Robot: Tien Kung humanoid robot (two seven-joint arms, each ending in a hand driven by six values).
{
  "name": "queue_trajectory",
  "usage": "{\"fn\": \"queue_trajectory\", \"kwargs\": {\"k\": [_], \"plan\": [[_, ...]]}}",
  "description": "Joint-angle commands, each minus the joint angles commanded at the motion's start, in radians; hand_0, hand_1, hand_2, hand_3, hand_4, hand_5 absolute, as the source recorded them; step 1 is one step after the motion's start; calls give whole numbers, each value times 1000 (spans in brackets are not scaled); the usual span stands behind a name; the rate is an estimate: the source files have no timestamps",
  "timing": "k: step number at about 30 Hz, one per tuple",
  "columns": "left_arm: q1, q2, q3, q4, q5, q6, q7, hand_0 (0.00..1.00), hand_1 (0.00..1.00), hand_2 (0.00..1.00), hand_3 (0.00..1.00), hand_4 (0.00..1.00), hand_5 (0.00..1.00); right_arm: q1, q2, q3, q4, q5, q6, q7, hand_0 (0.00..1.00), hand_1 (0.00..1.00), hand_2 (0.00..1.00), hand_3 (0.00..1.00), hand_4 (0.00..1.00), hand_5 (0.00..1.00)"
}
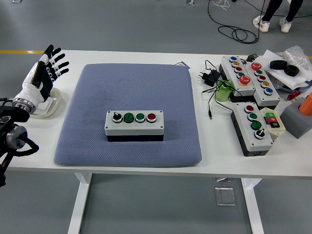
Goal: Pick up the button,place it on the desk,press the button,press the button
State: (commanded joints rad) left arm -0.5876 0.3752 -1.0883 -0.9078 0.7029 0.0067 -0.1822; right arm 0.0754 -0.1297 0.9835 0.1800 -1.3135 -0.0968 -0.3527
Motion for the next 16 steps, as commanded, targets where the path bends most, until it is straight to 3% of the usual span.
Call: {"fn": "queue_trajectory", "kwargs": {"k": [16], "plan": [[-1,4,-4,4,-9,1,1,854,887,947,964,733,998,4,1,2,0,0,-1,1,642,439,615,562,317,214]]}}
